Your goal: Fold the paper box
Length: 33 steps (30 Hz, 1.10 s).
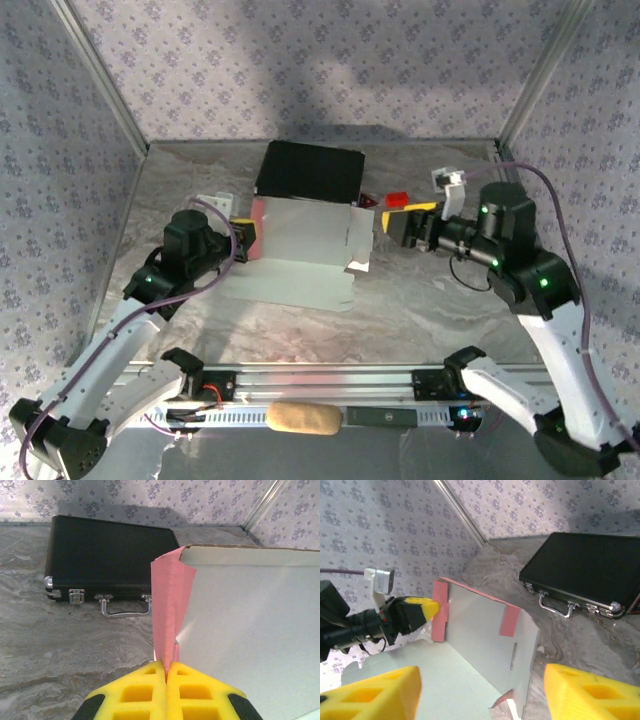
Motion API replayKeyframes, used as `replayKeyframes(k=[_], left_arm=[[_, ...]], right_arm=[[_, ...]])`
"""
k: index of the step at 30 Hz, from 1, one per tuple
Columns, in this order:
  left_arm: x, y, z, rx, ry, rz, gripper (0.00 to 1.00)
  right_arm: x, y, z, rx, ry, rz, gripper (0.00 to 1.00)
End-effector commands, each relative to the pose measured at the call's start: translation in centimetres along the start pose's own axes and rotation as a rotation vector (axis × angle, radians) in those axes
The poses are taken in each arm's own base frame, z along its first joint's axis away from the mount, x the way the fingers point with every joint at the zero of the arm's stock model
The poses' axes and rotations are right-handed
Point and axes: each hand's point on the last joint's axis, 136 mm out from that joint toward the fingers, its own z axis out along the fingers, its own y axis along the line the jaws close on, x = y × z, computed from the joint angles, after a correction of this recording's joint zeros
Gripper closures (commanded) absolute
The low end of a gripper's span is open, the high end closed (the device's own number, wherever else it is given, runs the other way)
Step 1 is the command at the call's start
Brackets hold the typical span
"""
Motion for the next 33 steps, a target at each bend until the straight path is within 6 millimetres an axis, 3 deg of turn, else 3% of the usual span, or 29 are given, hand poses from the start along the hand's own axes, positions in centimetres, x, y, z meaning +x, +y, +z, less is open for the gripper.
replayKeyframes(k=[1, 4, 7, 11, 17, 21, 24, 33], left_arm=[[-1.7, -1.6, -0.6, 0.094, -0.043, -0.025, 1.0], [-2.0, -1.7, -0.7, 0.107, -0.035, -0.038, 1.0], [-2.0, -1.4, -0.6, 0.099, -0.029, -0.047, 1.0], [-2.2, -1.1, -0.6, 0.097, -0.029, -0.055, 1.0], [-2.1, -1.0, -0.5, 0.099, -0.02, -0.056, 1.0], [-2.3, -1.1, -0.7, 0.101, -0.024, -0.055, 1.0], [-2.2, -1.1, -0.7, 0.1, -0.023, -0.054, 1.0], [-2.3, -1.1, -0.8, 0.101, -0.024, -0.055, 1.0]], right_arm=[[1.9, -2.6, 2.0, -0.149, 0.066, 0.139, 0.43], [3.0, -6.6, 3.3, -0.152, 0.037, 0.26, 0.59], [3.0, -7.0, 4.2, -0.235, -0.013, 0.28, 0.62], [3.5, -6.0, 4.8, -0.33, -0.023, 0.266, 0.63], [5.1, -4.2, 5.4, -0.378, 0.036, 0.215, 0.54], [6.1, -4.3, 6.5, -0.361, 0.076, 0.206, 0.57], [6.0, -4.2, 6.6, -0.37, 0.079, 0.202, 0.63], [7.0, -3.9, 7.0, -0.382, 0.107, 0.192, 0.67]])
